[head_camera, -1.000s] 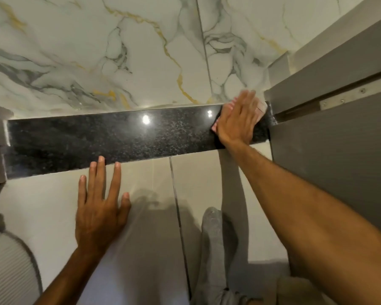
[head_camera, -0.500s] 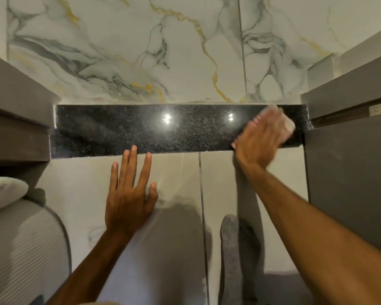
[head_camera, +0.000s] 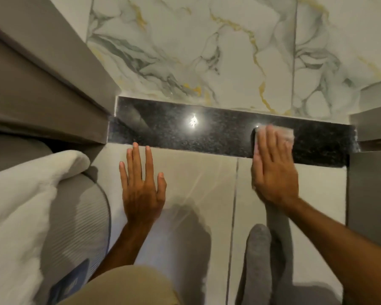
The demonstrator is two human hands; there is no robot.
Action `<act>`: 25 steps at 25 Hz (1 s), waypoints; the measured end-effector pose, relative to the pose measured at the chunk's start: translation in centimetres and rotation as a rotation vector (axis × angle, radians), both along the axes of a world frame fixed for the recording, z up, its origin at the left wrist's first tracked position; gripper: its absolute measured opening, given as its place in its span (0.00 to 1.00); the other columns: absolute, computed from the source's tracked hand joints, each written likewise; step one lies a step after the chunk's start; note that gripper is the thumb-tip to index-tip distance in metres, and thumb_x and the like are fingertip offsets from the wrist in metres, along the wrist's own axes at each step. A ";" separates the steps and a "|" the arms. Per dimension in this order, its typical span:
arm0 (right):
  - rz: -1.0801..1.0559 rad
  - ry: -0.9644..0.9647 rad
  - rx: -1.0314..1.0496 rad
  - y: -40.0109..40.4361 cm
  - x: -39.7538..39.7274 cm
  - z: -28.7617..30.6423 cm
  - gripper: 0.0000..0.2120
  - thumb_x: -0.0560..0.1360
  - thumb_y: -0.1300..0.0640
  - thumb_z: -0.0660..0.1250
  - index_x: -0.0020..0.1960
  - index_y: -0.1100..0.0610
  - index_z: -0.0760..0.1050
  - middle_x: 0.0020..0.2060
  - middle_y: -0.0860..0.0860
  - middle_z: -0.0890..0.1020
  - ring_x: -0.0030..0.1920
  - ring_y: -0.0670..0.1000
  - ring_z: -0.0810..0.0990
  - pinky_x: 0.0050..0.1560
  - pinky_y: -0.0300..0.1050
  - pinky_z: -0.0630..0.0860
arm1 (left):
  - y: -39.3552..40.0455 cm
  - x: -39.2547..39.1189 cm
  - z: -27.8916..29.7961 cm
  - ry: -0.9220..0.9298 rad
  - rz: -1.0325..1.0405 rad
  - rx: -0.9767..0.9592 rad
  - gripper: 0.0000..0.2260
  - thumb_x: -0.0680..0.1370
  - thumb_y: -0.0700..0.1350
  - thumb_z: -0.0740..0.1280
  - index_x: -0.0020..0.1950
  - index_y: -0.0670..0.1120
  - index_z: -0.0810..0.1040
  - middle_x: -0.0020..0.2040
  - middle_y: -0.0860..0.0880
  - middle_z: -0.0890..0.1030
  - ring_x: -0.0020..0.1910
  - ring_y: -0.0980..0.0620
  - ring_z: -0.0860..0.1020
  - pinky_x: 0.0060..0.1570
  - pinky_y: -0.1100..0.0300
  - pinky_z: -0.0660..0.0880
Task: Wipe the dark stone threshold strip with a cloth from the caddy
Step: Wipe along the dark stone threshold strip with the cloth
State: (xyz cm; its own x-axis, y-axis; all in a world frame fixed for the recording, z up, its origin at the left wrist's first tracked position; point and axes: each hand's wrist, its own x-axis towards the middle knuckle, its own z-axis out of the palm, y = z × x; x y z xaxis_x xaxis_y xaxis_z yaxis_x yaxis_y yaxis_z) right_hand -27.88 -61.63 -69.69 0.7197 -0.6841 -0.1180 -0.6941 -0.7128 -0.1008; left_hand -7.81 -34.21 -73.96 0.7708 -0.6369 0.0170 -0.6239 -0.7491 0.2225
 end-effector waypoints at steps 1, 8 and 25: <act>-0.090 -0.027 -0.021 -0.3 3.0 -0.2 0.32 0.90 0.47 0.47 0.91 0.54 0.45 0.91 0.54 0.49 0.92 0.56 0.47 0.90 0.65 0.55 | 0.0 0.0 0.0 0.003 0.019 0.002 0.30 0.88 0.55 0.48 0.89 0.45 0.53 0.90 0.38 0.53 0.89 0.40 0.51 0.87 0.37 0.52; 0.432 -0.104 0.078 10.2 14.5 -1.4 0.33 0.90 0.48 0.53 0.91 0.55 0.47 0.91 0.54 0.49 0.92 0.55 0.46 0.91 0.64 0.51 | 1.6 0.0 0.0 0.017 0.112 0.073 0.30 0.87 0.54 0.52 0.89 0.45 0.55 0.89 0.38 0.55 0.89 0.38 0.54 0.87 0.35 0.54; 0.450 -0.081 0.212 7.1 15.8 -0.3 0.32 0.90 0.46 0.46 0.91 0.54 0.43 0.91 0.54 0.45 0.92 0.52 0.43 0.92 0.63 0.49 | 2.5 -0.6 0.6 -0.020 0.232 0.140 0.32 0.86 0.53 0.52 0.89 0.41 0.53 0.89 0.38 0.54 0.88 0.39 0.54 0.87 0.38 0.56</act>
State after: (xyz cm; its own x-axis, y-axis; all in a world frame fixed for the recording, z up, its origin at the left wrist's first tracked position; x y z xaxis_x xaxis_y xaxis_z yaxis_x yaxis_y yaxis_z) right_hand -12.06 -54.57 -69.95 0.9506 -0.2708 -0.1519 -0.3064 -0.8977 -0.3167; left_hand -8.41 -31.76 -73.37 0.8966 -0.4408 -0.0421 -0.4356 -0.8951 0.0955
